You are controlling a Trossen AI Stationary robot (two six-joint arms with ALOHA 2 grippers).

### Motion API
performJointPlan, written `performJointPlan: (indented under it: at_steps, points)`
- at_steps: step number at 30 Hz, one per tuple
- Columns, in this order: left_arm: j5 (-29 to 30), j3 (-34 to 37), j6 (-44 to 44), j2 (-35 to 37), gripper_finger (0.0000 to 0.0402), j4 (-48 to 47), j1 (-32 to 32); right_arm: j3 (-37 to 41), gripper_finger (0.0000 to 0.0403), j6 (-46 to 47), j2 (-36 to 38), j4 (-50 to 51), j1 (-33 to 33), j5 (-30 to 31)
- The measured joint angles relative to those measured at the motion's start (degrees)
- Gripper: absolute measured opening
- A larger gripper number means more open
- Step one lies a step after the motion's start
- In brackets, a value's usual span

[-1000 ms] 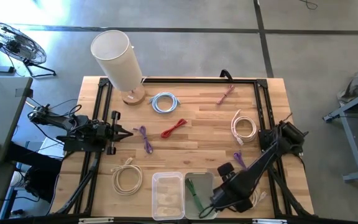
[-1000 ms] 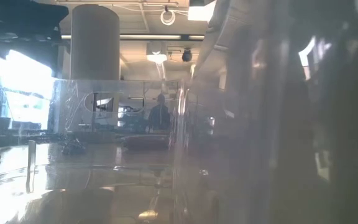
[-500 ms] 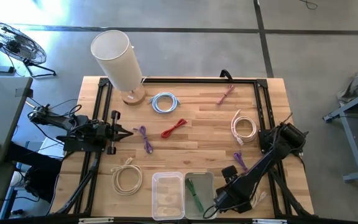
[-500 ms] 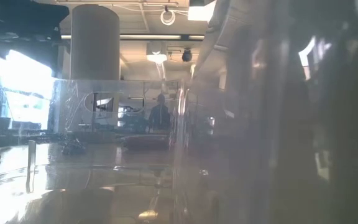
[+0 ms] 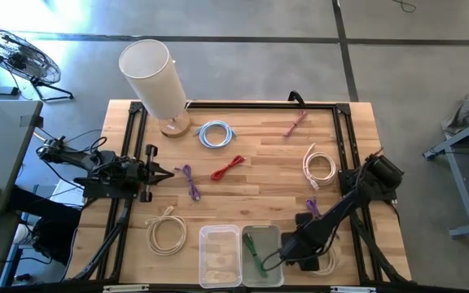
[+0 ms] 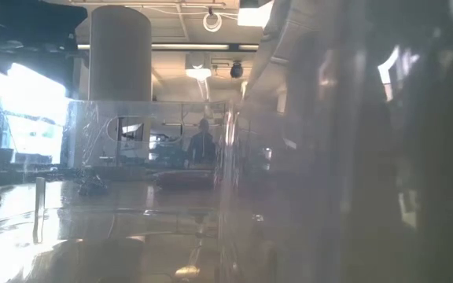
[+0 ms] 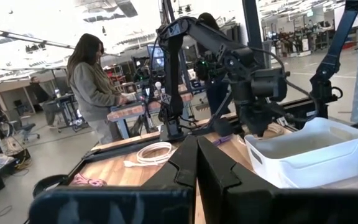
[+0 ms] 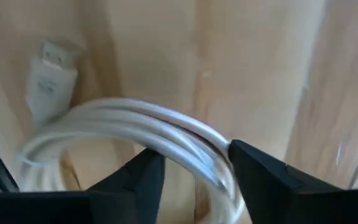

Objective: Pick & Place USB Port
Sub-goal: Put the bottom right brown HDMI cable into the transparent bin

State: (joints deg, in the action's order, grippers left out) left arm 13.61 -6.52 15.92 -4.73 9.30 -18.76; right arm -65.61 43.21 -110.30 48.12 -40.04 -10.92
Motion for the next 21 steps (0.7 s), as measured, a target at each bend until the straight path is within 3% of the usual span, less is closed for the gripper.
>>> performJointPlan:
  at_steps: [6,13,21]
  points:
    - [0.0,0.0,0.0,0.0,0.0000,0.1,0.0,0.4,0.0025,4.0,-0.3,0.8,2.7,-1.2]
    - [0.0,0.0,0.0,0.0,0.0000,0.1,0.0,0.4,0.0017,8.0,0.4,1.3,2.9,-1.2]
    - [-1.6,0.0,-0.5,0.0,0.0000,0.3,0.0,0.7,0.0012,20.0,8.2,8.6,1.3,3.8]
